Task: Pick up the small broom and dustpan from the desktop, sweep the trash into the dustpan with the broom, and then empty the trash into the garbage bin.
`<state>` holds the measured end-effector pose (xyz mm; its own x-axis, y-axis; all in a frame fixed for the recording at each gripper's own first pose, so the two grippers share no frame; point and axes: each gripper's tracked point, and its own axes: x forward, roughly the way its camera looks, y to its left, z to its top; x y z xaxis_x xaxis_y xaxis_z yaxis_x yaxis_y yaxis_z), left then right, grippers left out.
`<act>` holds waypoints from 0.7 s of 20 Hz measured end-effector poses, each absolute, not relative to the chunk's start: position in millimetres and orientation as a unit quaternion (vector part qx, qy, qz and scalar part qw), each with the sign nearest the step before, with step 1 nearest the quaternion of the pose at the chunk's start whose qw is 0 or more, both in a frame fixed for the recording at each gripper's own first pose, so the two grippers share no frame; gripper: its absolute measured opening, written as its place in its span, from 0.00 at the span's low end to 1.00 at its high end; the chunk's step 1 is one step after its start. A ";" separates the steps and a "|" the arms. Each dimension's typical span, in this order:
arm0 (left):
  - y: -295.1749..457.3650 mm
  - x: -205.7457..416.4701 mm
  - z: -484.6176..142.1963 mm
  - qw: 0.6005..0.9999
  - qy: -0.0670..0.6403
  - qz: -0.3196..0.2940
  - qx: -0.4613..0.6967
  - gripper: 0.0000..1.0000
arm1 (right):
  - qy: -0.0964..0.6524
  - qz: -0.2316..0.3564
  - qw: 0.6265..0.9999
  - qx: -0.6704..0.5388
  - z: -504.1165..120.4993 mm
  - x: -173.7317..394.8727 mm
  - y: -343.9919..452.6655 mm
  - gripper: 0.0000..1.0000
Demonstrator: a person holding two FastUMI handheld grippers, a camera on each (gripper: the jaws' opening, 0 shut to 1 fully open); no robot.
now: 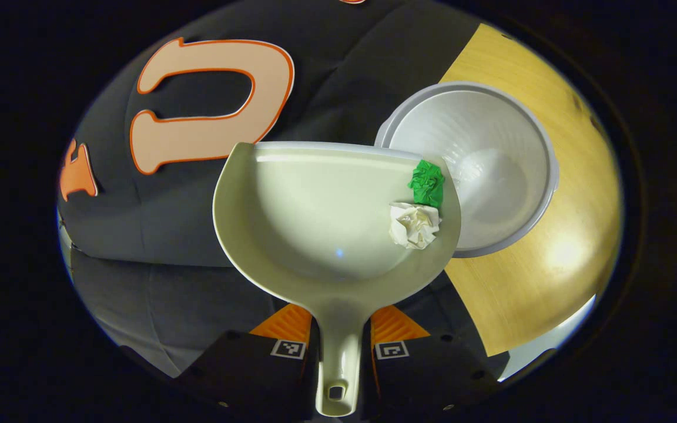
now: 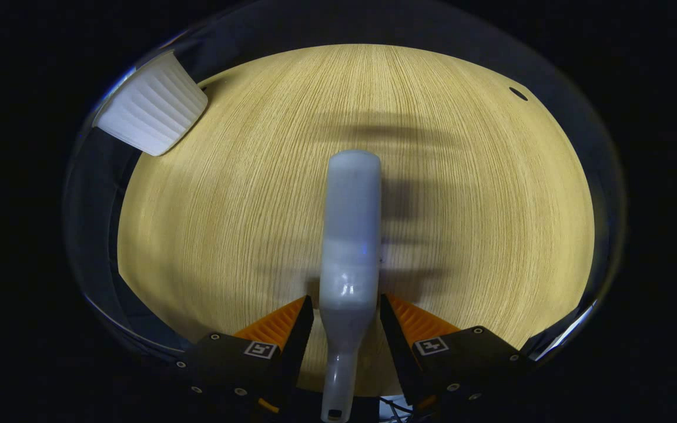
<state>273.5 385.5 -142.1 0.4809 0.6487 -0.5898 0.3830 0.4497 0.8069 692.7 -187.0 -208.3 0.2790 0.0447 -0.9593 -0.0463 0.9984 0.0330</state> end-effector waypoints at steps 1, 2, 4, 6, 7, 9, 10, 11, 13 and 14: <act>389.3 271.1 -140.8 0.681 0.494 0.094 0.532 0.29 | 0.600 0.028 0.800 -0.001 -206.3 693.0 -189.6 0.70; 391.9 269.3 -140.0 0.672 0.489 0.093 0.549 0.29 | 0.600 0.029 0.799 0.000 -204.2 693.2 -191.7 0.70; 397.3 267.3 -142.3 0.657 0.478 0.093 0.575 0.28 | 0.602 0.028 0.798 0.001 -199.7 693.4 -197.0 0.70; 401.2 271.5 -147.0 0.642 0.459 0.095 0.606 0.28 | 0.602 0.026 0.798 0.001 -194.8 693.8 -203.9 0.70; 404.6 273.8 -150.1 0.635 0.451 0.094 0.620 0.28 | 0.603 0.025 0.797 0.001 -191.9 693.3 -207.4 0.70; 389.1 269.3 -154.8 0.635 0.444 0.097 0.624 0.28 | 0.603 0.026 0.797 0.001 -185.8 692.5 -214.3 0.70; 383.2 266.0 -149.6 0.633 0.440 0.097 0.629 0.28 | 0.602 0.027 0.798 0.002 -182.4 692.4 -216.9 0.70; 381.3 266.6 -149.4 0.634 0.433 0.098 0.633 0.28 | 0.603 0.026 0.797 0.001 -179.4 691.5 -220.7 0.70; 366.7 252.8 -159.3 0.651 0.436 0.094 0.614 0.28 | 0.602 0.029 0.798 0.002 -172.2 689.8 -226.7 0.70; 366.0 246.2 -162.4 0.661 0.443 0.091 0.599 0.28 | 0.600 0.029 0.799 0.000 -168.3 689.2 -230.8 0.70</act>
